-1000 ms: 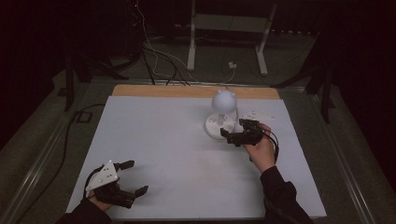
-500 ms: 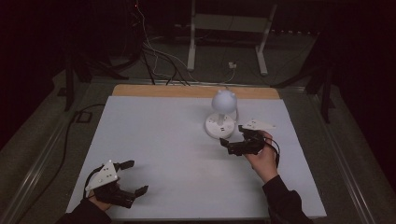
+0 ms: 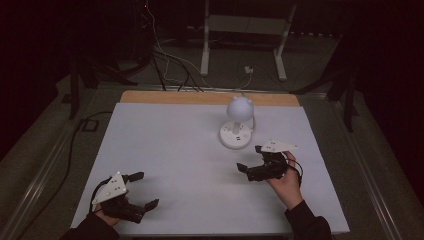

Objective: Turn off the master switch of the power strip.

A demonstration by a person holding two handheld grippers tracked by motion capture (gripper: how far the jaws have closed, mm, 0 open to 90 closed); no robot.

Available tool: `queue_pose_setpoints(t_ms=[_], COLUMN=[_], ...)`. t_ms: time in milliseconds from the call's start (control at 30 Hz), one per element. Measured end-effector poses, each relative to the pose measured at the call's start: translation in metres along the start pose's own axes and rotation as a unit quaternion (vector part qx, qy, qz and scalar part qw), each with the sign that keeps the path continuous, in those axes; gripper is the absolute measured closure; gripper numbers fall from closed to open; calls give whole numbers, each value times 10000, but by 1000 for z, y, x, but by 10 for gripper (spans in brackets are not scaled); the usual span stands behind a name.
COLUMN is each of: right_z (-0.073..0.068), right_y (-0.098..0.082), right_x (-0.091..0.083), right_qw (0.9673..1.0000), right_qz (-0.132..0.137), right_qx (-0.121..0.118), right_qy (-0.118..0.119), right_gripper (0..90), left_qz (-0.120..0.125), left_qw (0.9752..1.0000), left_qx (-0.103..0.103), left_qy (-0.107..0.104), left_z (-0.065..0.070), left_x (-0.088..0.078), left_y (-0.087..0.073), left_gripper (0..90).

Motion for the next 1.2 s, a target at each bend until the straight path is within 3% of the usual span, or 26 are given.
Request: queue_pose_setpoints(t_ms=[400, 667, 867, 967, 1100, 1200], right_z=[-3, 0, 7, 10, 13, 16], right_y=[-39, -63, -76, -82, -89, -93], right_x=[-18, -30, -41, -46, -52, -56], right_qw=[9992, 9983, 9986, 9981, 9973, 9975], right_qz=[-342, -557, -504, -594, -736, -698], right_qx=[-7, -175, -179, -47, -65, -75], right_qy=[191, 66, 57, 126, 53, -2], right_gripper=[18, 18, 18, 18, 18, 18], left_qz=[-12, -40, -55, -65, -71, -53], left_qw=[10000, 10000, 10000, 10000, 10000, 10000], left_qx=[16, 11, 15, 30, 27, 18], left_qy=[-9, -2, 0, -2, -5, -9], left_z=[0, 1, 1, 1, 1, 1], left_x=[0, 1, 1, 2, 2, 2], left_y=[0, -1, -1, -1, -1, -1], left_gripper=[4, 4, 4, 4, 4, 4])
Point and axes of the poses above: each handheld gripper's, and its own axes: x roughly forward along the jaws, y roughly out of its top, z roughly to its right, the point moved 6 cm from there along x, roughly forward along the jaws, and after that the axes turned 7 degrees about -y, right-handed, at the moved point
